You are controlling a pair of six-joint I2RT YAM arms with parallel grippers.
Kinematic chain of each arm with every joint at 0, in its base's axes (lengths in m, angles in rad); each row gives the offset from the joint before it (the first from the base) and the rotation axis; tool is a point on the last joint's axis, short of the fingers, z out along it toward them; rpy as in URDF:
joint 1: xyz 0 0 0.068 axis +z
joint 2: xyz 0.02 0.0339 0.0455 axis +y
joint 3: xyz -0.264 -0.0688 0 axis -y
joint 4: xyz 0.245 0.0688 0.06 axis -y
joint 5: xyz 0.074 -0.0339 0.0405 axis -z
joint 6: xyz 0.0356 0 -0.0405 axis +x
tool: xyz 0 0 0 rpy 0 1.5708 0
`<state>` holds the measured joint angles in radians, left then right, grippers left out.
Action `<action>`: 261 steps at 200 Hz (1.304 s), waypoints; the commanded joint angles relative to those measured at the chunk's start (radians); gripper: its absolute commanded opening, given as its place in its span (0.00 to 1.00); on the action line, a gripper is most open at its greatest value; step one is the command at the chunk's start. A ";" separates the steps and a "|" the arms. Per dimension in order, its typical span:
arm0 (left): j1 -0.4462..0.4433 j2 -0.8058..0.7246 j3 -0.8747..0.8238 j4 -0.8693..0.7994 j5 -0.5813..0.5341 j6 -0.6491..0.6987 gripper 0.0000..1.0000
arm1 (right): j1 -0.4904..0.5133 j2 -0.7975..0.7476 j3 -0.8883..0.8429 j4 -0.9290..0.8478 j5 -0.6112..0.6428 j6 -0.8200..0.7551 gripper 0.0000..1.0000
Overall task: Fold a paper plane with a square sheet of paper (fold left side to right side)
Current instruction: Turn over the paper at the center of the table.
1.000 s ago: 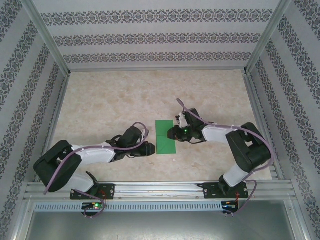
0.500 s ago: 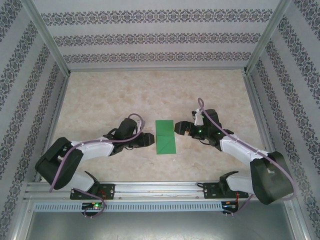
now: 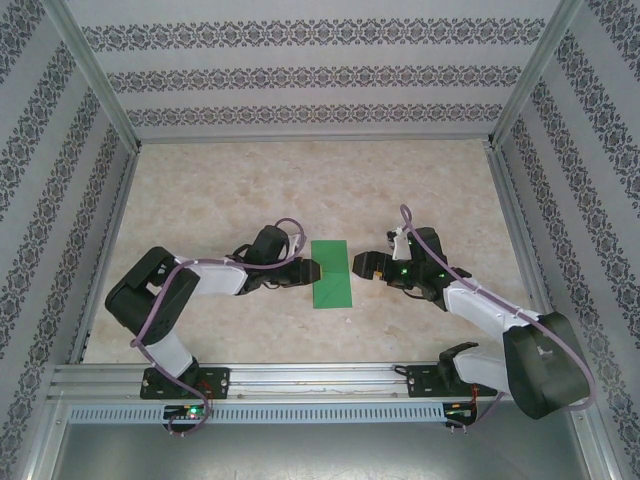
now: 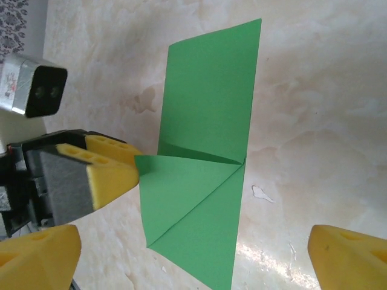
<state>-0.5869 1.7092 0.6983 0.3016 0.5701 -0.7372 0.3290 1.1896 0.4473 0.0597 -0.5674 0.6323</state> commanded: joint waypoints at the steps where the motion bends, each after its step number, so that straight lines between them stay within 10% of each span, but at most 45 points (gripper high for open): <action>1: 0.011 0.019 0.021 0.052 0.019 0.010 0.20 | -0.005 -0.010 -0.016 0.009 -0.028 0.003 0.88; 48: 0.011 -0.048 -0.042 0.115 -0.034 -0.010 0.00 | -0.001 0.054 0.005 0.063 -0.106 0.026 0.57; 189: 0.012 -0.141 -0.167 0.266 -0.082 -0.072 0.00 | 0.128 0.396 0.118 0.390 -0.108 0.171 0.65; 261: 0.011 -0.138 -0.168 0.254 -0.092 -0.069 0.00 | 0.155 0.499 0.145 0.475 -0.127 0.218 0.53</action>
<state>-0.5869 1.5818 0.5388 0.5156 0.4923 -0.7979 0.4679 1.6684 0.5724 0.4679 -0.6731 0.8295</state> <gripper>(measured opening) 0.044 0.553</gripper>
